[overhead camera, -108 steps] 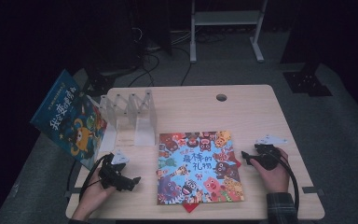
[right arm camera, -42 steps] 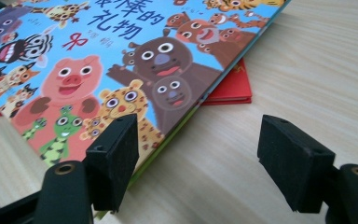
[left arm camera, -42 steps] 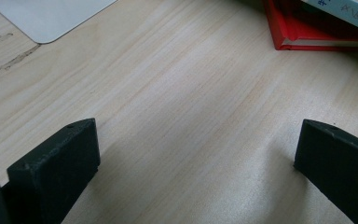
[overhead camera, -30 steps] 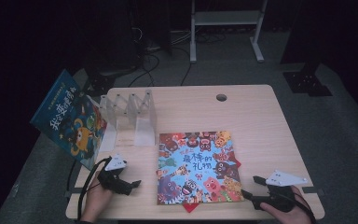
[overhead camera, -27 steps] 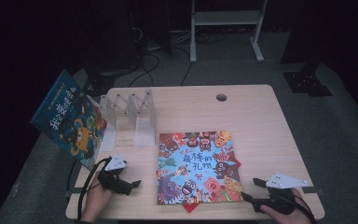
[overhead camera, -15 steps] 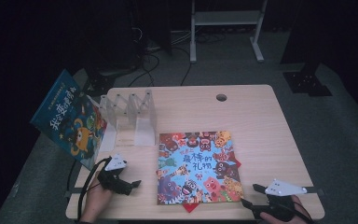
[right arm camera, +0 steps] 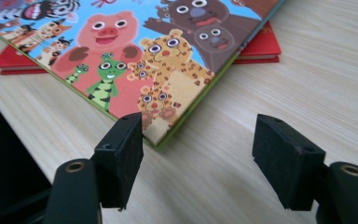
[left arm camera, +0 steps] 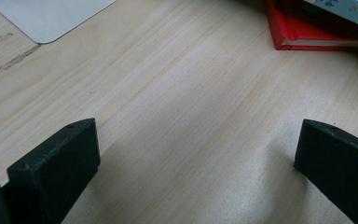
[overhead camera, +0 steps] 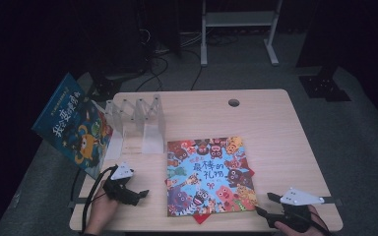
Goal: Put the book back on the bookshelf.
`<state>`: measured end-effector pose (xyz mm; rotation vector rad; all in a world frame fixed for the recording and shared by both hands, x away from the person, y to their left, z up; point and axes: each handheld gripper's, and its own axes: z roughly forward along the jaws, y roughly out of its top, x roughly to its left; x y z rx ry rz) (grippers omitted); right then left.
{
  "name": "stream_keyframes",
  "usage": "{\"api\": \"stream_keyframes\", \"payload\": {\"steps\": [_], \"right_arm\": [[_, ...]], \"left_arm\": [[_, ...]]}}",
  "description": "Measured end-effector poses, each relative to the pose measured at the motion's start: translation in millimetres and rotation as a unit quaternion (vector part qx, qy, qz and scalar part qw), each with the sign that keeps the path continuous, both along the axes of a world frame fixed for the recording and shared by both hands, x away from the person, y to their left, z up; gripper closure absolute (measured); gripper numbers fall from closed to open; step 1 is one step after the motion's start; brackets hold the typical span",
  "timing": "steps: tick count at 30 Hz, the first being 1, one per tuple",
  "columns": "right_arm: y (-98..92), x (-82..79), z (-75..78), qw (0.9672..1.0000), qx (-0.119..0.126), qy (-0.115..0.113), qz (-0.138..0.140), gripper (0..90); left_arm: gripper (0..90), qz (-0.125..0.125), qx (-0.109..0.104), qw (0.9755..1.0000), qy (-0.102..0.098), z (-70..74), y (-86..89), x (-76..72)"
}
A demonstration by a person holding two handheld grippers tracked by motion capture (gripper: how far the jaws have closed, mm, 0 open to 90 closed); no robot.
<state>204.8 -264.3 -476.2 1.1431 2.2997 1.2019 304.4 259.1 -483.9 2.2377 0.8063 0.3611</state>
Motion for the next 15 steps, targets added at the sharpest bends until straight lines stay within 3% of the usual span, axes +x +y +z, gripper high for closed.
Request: {"api": "stream_keyframes", "payload": {"steps": [15], "right_arm": [[-10.5, 9.1, -1.3, 0.9996, -0.003, -0.003, -0.026, 34.8]], "left_arm": [[0.0, 0.002, 0.001, 1.0, 0.0, 0.1, 0.2, 0.2]]}}
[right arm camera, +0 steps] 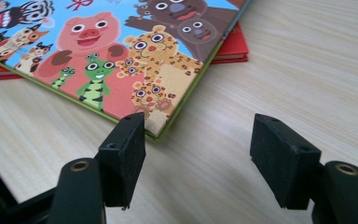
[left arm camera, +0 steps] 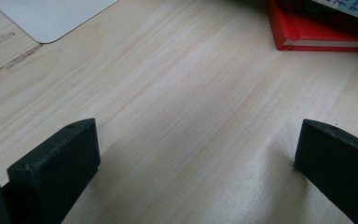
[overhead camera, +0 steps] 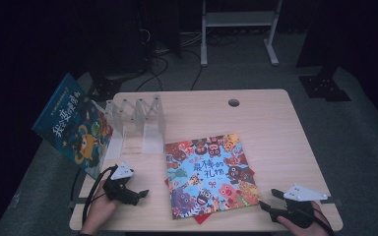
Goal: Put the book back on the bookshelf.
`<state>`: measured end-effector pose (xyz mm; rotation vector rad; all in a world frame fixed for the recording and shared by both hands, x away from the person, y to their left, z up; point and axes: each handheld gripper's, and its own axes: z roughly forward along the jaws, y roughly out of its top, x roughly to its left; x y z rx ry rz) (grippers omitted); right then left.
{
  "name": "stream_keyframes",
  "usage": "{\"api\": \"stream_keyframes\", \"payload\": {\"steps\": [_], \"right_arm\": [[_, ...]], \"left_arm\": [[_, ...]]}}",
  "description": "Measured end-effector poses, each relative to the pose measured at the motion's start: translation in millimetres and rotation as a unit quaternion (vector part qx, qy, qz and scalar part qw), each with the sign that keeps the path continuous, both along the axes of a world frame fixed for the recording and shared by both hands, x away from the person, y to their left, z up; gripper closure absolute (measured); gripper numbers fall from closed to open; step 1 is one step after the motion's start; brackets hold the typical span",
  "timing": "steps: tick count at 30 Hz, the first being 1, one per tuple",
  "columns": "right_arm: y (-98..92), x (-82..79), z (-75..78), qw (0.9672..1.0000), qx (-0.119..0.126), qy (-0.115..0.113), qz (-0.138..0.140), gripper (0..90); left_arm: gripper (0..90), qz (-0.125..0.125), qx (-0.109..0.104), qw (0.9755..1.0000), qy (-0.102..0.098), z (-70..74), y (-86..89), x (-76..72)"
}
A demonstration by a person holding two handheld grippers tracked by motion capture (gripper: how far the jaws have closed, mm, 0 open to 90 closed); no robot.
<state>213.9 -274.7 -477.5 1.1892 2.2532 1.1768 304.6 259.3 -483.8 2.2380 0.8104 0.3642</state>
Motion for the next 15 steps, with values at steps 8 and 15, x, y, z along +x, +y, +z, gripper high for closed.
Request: {"api": "stream_keyframes", "payload": {"steps": [8, 15], "right_arm": [[-6.7, 6.7, 0.1, 0.9999, -0.001, -0.001, -0.015, 35.8], [-9.8, 15.2, 0.8, 0.9997, -0.006, -0.003, -0.025, 36.6]], "left_arm": [[0.0, 0.0, 0.0, 1.0, -0.001, -0.1, -0.1, -0.1], [0.0, 0.0, 0.0, 1.0, -0.001, -0.1, -0.1, 0.0]]}}
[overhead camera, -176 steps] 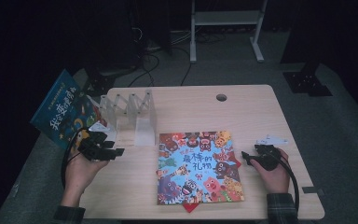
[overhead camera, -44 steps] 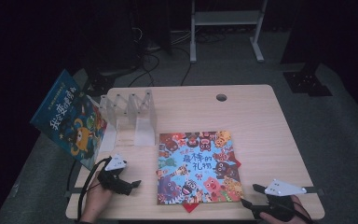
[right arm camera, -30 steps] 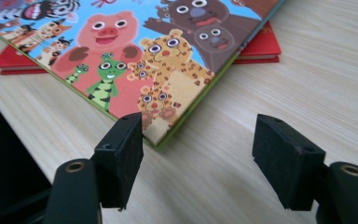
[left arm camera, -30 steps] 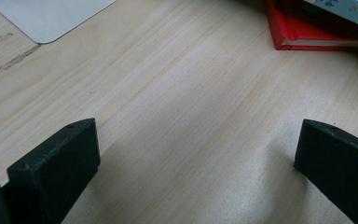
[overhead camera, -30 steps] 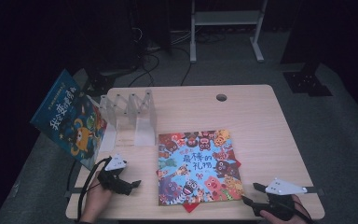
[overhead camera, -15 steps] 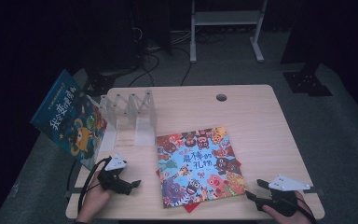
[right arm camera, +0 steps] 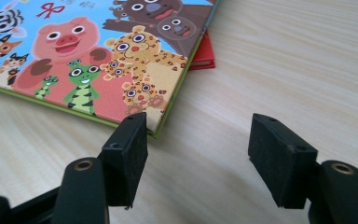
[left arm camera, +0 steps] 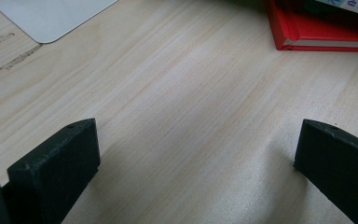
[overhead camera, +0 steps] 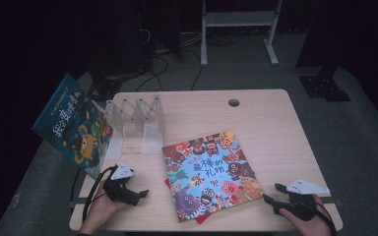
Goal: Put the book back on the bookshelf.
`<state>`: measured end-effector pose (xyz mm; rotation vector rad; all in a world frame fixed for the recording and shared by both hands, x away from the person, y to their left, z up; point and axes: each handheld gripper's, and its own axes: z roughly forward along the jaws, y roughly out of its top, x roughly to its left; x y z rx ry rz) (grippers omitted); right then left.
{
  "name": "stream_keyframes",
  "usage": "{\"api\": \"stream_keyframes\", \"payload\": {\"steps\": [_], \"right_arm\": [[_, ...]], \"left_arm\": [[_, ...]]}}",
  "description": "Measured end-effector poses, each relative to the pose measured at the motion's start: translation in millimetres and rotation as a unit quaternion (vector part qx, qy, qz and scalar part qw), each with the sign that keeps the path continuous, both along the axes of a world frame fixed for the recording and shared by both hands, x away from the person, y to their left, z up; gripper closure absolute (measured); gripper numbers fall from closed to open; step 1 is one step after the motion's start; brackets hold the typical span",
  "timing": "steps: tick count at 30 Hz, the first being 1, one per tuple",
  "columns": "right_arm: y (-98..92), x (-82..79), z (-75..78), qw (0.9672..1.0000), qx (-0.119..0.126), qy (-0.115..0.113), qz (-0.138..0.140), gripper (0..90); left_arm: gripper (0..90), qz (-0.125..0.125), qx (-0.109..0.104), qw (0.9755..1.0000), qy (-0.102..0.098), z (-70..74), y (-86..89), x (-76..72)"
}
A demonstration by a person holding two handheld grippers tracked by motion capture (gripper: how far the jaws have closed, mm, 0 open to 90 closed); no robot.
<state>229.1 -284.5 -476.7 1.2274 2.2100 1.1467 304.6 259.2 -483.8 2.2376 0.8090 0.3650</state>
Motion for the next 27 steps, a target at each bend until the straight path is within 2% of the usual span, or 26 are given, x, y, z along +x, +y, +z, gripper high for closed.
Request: {"api": "stream_keyframes", "payload": {"steps": [7, 27], "right_arm": [[-1.9, 11.7, 1.7, 0.9999, -0.007, -0.002, -0.01, 37.3], [-8.6, 40.5, 2.7, 0.9997, 0.002, 0.002, -0.026, 37.8]], "left_arm": [[0.0, 0.0, 0.0, 1.0, 0.0, 0.0, 0.0, 0.0], [0.0, -0.001, -0.002, 1.0, -0.001, -0.2, -1.5, 1.4]]}}
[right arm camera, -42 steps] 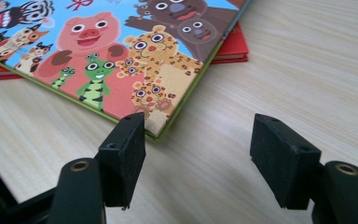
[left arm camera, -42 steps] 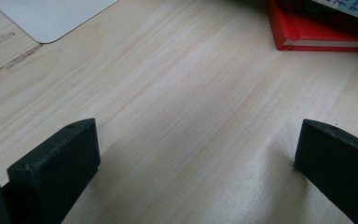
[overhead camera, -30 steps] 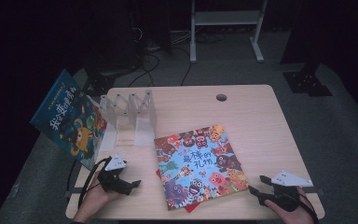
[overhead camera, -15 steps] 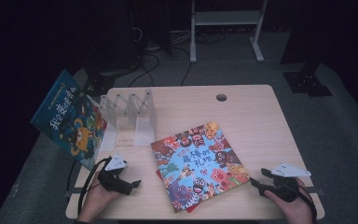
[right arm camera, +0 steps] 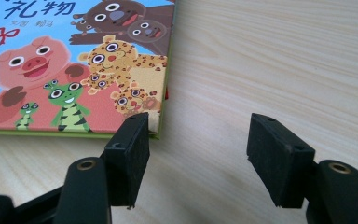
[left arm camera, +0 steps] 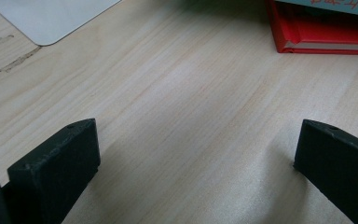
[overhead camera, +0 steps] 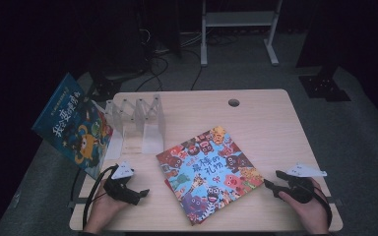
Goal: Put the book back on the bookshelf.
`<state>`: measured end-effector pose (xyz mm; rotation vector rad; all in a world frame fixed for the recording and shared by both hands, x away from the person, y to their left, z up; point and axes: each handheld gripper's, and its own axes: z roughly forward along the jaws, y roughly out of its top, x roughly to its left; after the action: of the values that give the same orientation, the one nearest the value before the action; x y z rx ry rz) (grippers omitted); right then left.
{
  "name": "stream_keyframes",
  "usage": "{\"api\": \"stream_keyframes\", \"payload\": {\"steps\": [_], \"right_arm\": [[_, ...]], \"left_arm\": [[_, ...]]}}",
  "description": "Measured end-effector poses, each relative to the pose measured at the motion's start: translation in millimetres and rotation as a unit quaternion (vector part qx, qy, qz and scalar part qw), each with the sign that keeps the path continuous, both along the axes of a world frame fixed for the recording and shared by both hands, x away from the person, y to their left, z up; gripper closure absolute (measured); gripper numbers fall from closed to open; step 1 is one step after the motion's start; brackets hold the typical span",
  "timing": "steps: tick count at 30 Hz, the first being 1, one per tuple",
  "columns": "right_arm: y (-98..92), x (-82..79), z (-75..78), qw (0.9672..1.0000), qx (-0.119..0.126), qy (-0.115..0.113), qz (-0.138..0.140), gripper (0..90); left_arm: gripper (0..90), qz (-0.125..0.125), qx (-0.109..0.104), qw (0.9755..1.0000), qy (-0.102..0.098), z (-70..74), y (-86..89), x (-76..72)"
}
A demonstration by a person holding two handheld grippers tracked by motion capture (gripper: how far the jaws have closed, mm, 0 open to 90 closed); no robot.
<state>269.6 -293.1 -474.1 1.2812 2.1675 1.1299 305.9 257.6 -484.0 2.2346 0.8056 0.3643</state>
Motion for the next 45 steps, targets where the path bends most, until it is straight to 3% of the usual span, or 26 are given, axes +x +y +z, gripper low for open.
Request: {"api": "stream_keyframes", "payload": {"steps": [3, 8, 16, 24, 37, 45], "right_arm": [[-0.6, 2.4, -0.1, 1.0, 0.002, 0.001, 0.0, 37.8], [2.1, 3.1, 2.3, 0.9999, 0.008, -0.003, 0.011, 37.8], [8.9, 15.9, 8.9, 0.9996, 0.018, -0.009, 0.021, 37.7], [21.9, 32.2, 10.4, 0.9991, 0.019, -0.007, 0.037, 37.4], [40.2, 57.9, 8.9, 0.998, 0.027, 0.007, 0.057, 38.8], [51.8, 69.6, 8.8, 0.9965, 0.034, 0.012, 0.075, 39.8]], "left_arm": [[0.0, -0.008, -0.005, 0.9999, 0.01, 1.6, -0.4, 0.1], [0.0, -0.022, -0.026, 0.9994, 0.005, 11.6, -5.8, 1.4], [0.0, -0.053, -0.022, 0.9984, 0.003, 26.6, -19.8, 15.8], [0.0, -0.068, -0.026, 0.9973, 0.002, 35.5, -31.9, 32.4], [0.0, -0.085, -0.032, 0.9958, 0.011, 34.2, -51.4, 60.6], [0.0, -0.101, -0.038, 0.9938, 0.029, 30.6, -62.9, 71.9]]}}
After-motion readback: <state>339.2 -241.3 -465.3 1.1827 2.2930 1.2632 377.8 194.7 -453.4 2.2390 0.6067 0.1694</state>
